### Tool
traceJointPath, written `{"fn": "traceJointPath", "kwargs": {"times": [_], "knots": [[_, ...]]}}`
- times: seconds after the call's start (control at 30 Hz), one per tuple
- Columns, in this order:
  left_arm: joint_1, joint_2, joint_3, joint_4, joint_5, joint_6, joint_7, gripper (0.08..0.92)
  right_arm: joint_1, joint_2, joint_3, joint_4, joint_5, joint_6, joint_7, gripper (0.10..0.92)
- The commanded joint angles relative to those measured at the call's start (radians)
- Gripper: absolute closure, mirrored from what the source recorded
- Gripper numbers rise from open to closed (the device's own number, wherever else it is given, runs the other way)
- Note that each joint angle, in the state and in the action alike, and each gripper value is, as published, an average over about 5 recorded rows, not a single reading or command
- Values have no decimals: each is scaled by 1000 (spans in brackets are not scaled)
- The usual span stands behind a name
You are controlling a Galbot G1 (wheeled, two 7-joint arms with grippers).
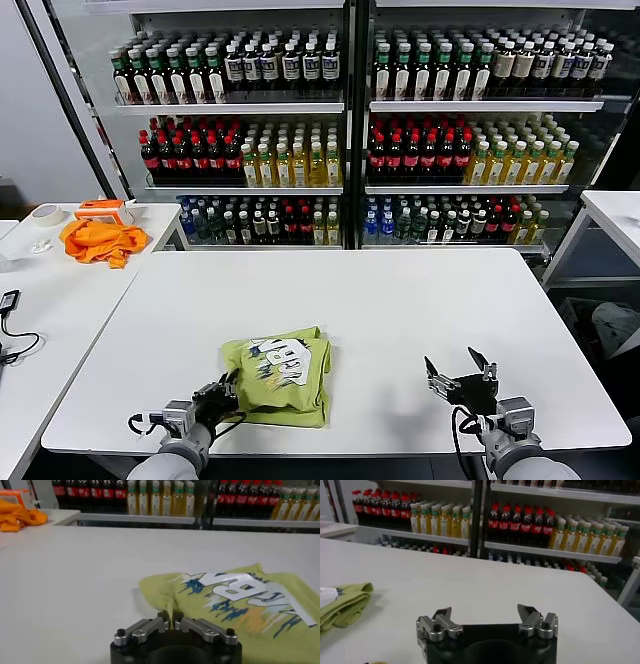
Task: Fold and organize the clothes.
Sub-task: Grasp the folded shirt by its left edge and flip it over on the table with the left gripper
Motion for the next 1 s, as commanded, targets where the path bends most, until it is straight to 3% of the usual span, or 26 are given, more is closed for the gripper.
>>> {"fn": "traceJointPath", "kwargs": {"times": [0.03,0.2,0.37,0.53,0.63,0.8,0.9,1.0], "knots": [[-13,102,-145,-160,10,48,-11,892,1,1,5,2,0,0,0,203],[17,201,-360,-198,12,114,5,892,6,9,1,0,0,0,-1,203],[49,273,-560,-125,12,108,51,892,11,14,-6,0,-1,0,-2,203],[51,300,-619,-88,14,84,96,892,9,15,-2,3,-1,2,-4,203],[22,262,-505,-145,15,91,101,892,8,13,-1,7,-1,2,-4,203],[25,71,-44,-260,123,96,110,892,2,23,-1,12,-5,2,-3,203],[21,-51,177,-238,254,66,147,892,-10,22,11,17,-6,2,-4,203],[-28,-117,266,-179,316,33,178,892,-24,13,33,23,-4,4,-4,203]]}}
